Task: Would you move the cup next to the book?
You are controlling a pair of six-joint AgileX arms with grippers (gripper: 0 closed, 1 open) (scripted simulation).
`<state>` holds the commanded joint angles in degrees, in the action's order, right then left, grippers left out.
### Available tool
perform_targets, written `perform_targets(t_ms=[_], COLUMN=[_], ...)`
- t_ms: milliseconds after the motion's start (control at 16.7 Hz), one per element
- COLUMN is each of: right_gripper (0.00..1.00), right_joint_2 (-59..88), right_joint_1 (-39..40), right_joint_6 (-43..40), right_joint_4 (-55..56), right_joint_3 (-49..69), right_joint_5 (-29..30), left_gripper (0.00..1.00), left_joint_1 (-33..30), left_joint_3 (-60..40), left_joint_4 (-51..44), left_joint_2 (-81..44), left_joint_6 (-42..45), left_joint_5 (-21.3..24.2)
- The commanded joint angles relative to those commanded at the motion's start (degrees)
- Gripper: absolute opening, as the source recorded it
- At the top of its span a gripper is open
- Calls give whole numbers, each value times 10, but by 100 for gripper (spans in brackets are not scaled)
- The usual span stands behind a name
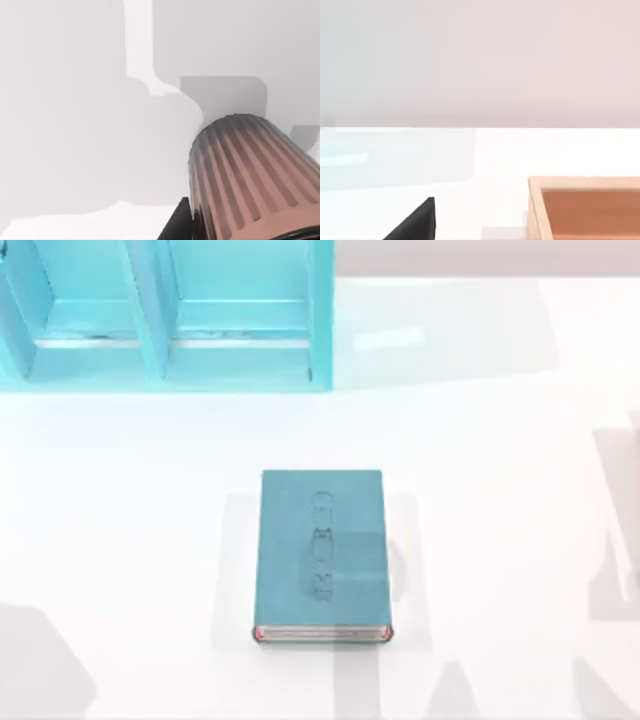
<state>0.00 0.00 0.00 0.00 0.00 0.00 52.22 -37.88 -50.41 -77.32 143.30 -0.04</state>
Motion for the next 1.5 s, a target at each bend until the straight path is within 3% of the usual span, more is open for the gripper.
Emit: perform_targets(t_ms=[540, 1020, 1260, 1500], right_gripper=[100, 100, 100, 100], right_joint_2=[0, 0, 0, 0], right_joint_1=[0, 0, 0, 0], right_joint_6=[0, 0, 0, 0], right_joint_4=[0, 0, 0, 0], right_joint_3=[0, 0, 0, 0], right_joint_5=[0, 0, 0, 0], left_gripper=[0, 0, 0, 0], left_joint_1=[-2, -10, -65, -163], left_joint_3=[-83, -93, -139, -208], left_joint_4=[-125, -130, -135, -145], left_joint_2=[40, 35, 4, -45], left_joint_6=[-2, -17, -121, -321], left_joint_5=[0, -3, -20, -41])
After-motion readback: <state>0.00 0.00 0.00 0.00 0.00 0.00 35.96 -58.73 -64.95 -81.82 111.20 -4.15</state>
